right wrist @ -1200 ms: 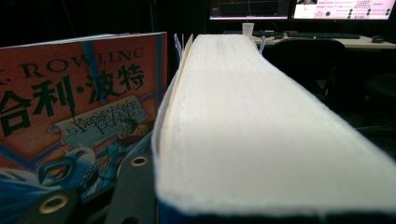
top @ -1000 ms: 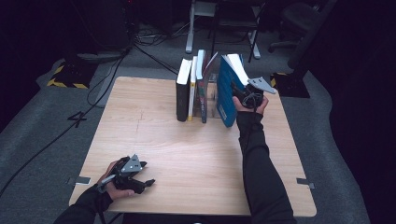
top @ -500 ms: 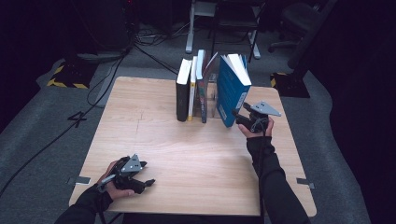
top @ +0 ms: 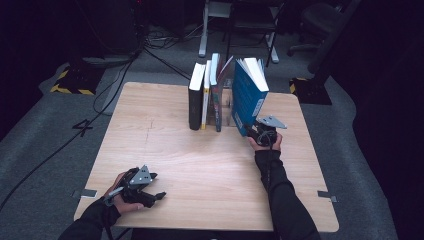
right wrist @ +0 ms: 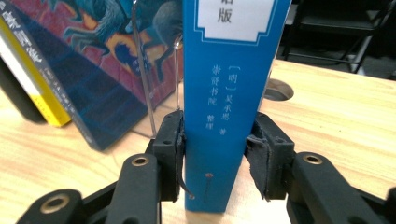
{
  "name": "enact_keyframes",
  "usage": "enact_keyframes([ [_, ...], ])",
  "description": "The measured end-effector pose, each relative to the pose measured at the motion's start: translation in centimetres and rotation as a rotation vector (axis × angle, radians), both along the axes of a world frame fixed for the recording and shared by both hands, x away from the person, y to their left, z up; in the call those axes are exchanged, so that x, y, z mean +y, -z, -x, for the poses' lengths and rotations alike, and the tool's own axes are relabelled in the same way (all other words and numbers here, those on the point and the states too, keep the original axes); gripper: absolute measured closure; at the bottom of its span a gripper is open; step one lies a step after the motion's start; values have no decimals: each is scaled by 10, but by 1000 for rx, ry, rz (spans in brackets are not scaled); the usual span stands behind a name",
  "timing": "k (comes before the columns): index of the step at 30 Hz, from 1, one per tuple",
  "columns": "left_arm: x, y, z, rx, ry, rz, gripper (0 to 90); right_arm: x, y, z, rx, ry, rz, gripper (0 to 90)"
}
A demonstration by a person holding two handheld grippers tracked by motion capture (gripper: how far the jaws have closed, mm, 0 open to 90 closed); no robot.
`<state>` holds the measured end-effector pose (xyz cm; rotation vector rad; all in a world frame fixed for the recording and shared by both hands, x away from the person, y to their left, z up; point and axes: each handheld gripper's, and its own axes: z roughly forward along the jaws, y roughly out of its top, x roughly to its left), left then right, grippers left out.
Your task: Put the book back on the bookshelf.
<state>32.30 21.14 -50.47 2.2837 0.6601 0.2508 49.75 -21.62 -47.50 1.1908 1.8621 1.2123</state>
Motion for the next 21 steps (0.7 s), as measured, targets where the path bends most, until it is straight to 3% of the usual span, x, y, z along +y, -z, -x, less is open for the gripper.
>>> enact_keyframes([
  [10,0,0,0,0,0,0,234,17,-1,-3,-21,56,-7,614],
  [17,0,0,0,-1,2,1,234,26,-5,-7,-35,61,-15,614],
  [21,0,0,0,-3,5,-1,235,29,1,-12,-27,67,-4,610],
])
